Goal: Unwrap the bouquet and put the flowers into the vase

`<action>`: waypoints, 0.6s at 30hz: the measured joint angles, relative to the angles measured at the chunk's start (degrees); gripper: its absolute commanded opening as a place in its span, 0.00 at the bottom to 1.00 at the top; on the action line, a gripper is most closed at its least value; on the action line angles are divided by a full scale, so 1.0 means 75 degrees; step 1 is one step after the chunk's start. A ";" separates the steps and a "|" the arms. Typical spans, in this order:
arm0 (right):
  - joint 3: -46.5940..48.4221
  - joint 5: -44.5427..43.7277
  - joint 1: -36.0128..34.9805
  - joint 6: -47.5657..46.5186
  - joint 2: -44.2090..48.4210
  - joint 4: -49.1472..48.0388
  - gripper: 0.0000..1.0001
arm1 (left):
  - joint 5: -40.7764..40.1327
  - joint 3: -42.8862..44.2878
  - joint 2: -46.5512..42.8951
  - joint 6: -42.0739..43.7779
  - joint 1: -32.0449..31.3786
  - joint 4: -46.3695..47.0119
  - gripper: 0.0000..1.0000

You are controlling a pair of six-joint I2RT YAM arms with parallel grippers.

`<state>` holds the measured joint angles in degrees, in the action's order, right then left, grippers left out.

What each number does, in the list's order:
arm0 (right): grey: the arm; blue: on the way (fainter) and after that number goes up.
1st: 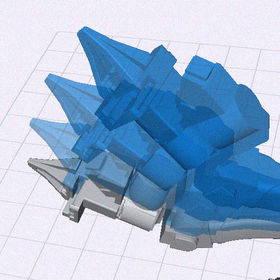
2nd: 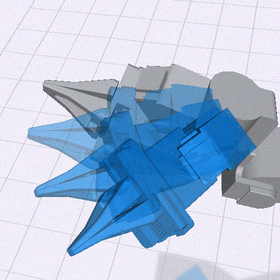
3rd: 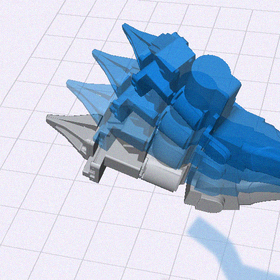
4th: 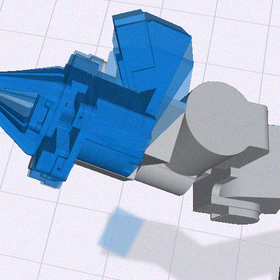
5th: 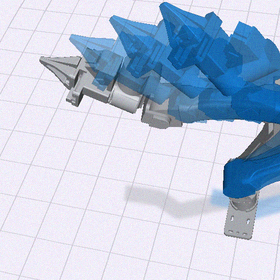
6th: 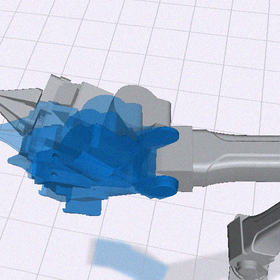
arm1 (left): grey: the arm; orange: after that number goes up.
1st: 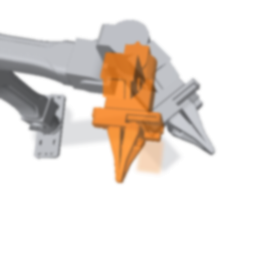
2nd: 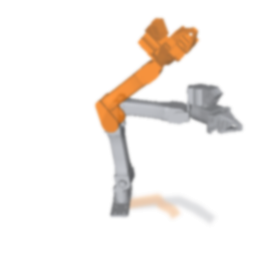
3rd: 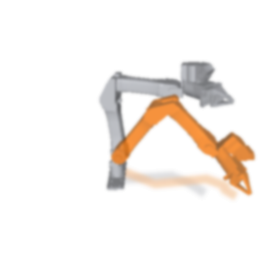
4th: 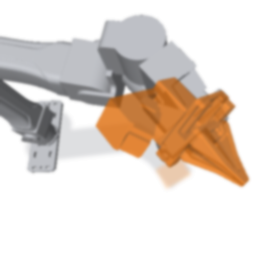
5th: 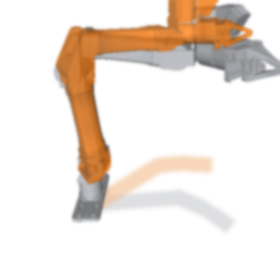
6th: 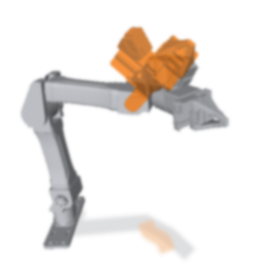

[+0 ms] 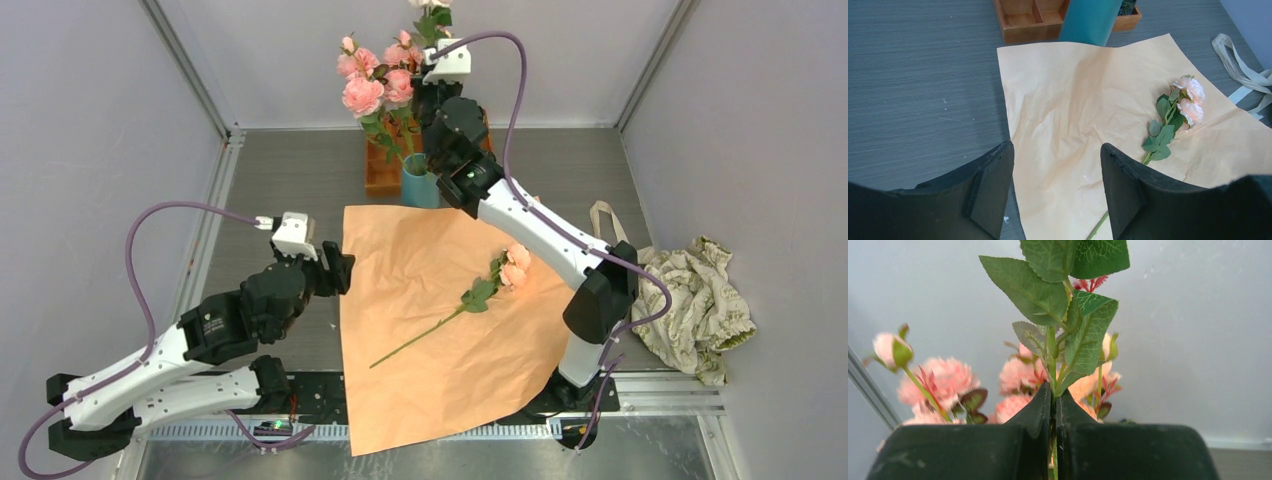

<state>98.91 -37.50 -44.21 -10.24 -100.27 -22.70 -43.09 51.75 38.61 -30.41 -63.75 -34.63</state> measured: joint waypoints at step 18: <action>0.0688 0.0096 0.0000 -0.0667 -0.0717 -0.1716 0.01 | -0.0061 0.0000 -0.0274 -0.0265 0.0000 -0.0353 0.64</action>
<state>104.07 -36.77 -44.21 -15.25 -105.65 -35.57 -43.55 51.75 36.56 -32.40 -63.75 -37.28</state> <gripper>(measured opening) 0.064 0.640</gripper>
